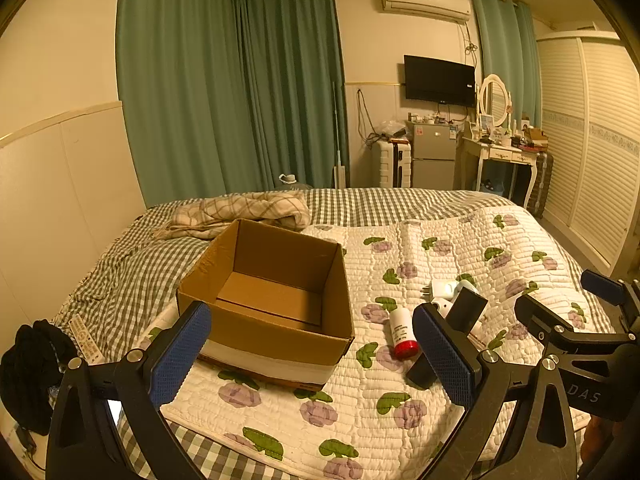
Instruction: Organize rigid objects
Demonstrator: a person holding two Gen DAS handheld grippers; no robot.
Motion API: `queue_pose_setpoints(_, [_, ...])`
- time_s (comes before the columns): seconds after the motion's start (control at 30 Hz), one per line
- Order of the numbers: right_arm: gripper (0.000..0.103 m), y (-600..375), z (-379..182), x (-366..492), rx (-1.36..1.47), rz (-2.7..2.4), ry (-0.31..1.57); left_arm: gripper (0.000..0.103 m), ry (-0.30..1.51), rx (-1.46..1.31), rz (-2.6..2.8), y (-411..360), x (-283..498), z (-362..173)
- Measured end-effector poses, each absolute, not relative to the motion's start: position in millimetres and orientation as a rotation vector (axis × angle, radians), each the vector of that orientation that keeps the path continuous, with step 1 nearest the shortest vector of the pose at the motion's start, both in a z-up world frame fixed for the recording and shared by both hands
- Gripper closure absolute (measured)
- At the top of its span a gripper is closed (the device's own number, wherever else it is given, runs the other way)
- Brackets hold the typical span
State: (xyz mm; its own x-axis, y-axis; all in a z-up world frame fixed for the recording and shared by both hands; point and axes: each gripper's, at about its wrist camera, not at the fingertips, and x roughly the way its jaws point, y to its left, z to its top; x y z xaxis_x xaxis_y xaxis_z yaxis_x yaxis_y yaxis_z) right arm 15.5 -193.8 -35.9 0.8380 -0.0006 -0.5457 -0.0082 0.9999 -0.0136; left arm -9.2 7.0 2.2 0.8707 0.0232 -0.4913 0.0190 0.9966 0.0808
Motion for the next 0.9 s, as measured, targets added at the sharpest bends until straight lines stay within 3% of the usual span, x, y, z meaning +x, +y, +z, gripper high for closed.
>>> queue_pose_setpoints(0.9, [0.000, -192.9, -35.4, 15.1, -0.016, 0.004, 0.576, 0.000, 0.515, 0.087, 0.006, 4.6, -7.3, -1.3])
